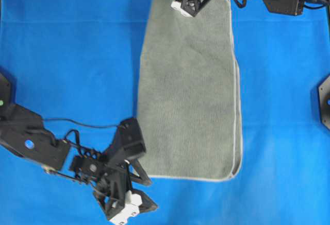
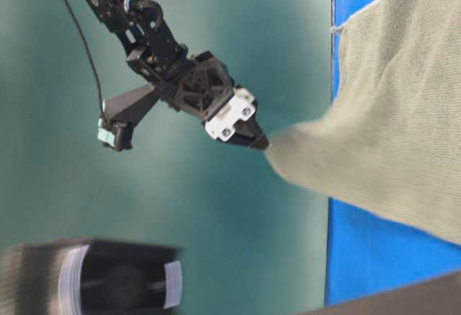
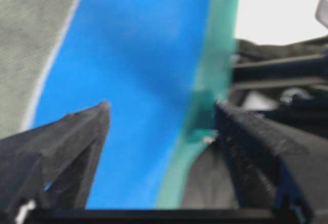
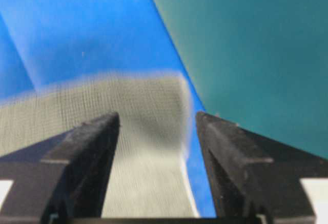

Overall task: Fold a large towel.
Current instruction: 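Lay the towel lengthwise and release both grippers, then grasp the top corners of the lengthwise towel with both grippers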

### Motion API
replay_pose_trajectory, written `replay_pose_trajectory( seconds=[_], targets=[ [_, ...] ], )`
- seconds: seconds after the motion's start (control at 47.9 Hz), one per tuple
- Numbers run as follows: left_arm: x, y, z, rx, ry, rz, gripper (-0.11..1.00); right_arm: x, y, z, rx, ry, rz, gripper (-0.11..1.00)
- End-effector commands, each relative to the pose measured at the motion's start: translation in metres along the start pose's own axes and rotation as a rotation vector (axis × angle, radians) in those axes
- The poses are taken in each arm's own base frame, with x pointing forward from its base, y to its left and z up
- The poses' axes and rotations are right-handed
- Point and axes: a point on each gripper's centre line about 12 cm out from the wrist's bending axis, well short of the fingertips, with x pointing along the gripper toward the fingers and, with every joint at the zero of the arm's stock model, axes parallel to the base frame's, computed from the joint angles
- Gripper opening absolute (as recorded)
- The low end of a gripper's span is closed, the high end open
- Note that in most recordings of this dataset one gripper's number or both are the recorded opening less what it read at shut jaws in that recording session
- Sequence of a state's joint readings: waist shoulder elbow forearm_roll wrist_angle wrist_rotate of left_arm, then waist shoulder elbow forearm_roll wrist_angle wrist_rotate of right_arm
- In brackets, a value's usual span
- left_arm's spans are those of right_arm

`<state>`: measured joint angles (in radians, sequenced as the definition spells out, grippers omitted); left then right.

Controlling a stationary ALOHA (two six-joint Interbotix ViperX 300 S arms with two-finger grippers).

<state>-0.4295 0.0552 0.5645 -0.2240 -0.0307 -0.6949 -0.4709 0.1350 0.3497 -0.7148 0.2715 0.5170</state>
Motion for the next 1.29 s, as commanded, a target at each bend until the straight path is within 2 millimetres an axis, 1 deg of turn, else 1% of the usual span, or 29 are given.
replay_pose_trajectory(
  seconds=[0.0, 0.104, 0.146, 0.167, 0.188, 0.23, 0.313, 0.439, 0.522, 0.647, 0.689, 0.752, 0.814, 0.856, 0.919, 0.94, 0.981, 1.044, 1.128, 1.169, 1.274],
  targets=[
    [-0.020, -0.017, 0.013, 0.009, -0.038, -0.052, 0.75, -0.027, 0.000, 0.015, -0.010, -0.057, 0.001, 0.61],
    [-0.033, -0.017, 0.022, 0.028, -0.062, -0.061, 0.75, -0.053, 0.010, 0.013, -0.024, -0.084, 0.022, 0.61],
    [-0.038, -0.015, 0.025, 0.040, -0.073, -0.058, 0.74, -0.065, 0.015, 0.010, -0.027, -0.094, 0.034, 0.61],
    [-0.039, -0.013, 0.027, 0.046, -0.078, -0.056, 0.74, -0.074, 0.017, 0.008, -0.027, -0.105, 0.043, 0.61],
    [-0.041, -0.011, 0.030, 0.052, -0.086, -0.053, 0.74, -0.078, 0.019, 0.007, -0.028, -0.109, 0.047, 0.61],
    [-0.046, -0.008, 0.036, 0.069, -0.105, -0.048, 0.74, -0.095, 0.021, 0.001, -0.027, -0.126, 0.060, 0.61],
    [-0.056, 0.004, 0.050, 0.115, -0.143, -0.025, 0.74, -0.119, 0.022, -0.011, -0.009, -0.170, 0.084, 0.61],
    [-0.079, 0.025, 0.073, 0.230, -0.219, 0.025, 0.74, -0.156, 0.020, -0.029, 0.024, -0.268, 0.127, 0.61],
    [-0.100, 0.034, 0.089, 0.340, -0.294, 0.050, 0.74, -0.180, 0.022, -0.039, 0.029, -0.334, 0.154, 0.61],
    [-0.126, 0.043, 0.105, 0.494, -0.412, 0.084, 0.74, -0.213, 0.030, -0.056, 0.049, -0.415, 0.209, 0.61],
    [-0.134, 0.048, 0.109, 0.533, -0.450, 0.104, 0.74, -0.220, 0.032, -0.060, 0.058, -0.430, 0.224, 0.61],
    [-0.147, 0.062, 0.117, 0.556, -0.503, 0.147, 0.74, -0.229, 0.032, -0.064, 0.081, -0.447, 0.234, 0.61],
    [-0.161, 0.082, 0.127, 0.551, -0.553, 0.214, 0.73, -0.230, 0.030, -0.069, 0.102, -0.436, 0.229, 0.61],
    [-0.168, 0.096, 0.134, 0.532, -0.574, 0.257, 0.73, -0.227, 0.028, -0.073, 0.118, -0.408, 0.214, 0.61],
    [-0.177, 0.119, 0.145, 0.496, -0.596, 0.331, 0.73, -0.219, 0.025, -0.076, 0.131, -0.361, 0.189, 0.61],
    [-0.180, 0.131, 0.149, 0.479, -0.603, 0.368, 0.73, -0.216, 0.024, -0.078, 0.135, -0.345, 0.180, 0.61],
    [-0.183, 0.145, 0.155, 0.458, -0.606, 0.411, 0.73, -0.207, 0.022, -0.080, 0.139, -0.312, 0.162, 0.61],
    [-0.184, 0.168, 0.163, 0.421, -0.603, 0.470, 0.73, -0.193, 0.017, -0.083, 0.151, -0.266, 0.138, 0.61],
    [-0.180, 0.196, 0.171, 0.374, -0.580, 0.536, 0.73, -0.169, 0.006, -0.088, 0.174, -0.184, 0.090, 0.61],
    [-0.175, 0.213, 0.174, 0.348, -0.557, 0.570, 0.73, -0.157, 0.001, -0.091, 0.184, -0.146, 0.069, 0.61],
    [-0.161, 0.244, 0.177, 0.304, -0.506, 0.619, 0.73, -0.125, -0.012, -0.099, 0.207, -0.051, 0.025, 0.61]
  ],
)
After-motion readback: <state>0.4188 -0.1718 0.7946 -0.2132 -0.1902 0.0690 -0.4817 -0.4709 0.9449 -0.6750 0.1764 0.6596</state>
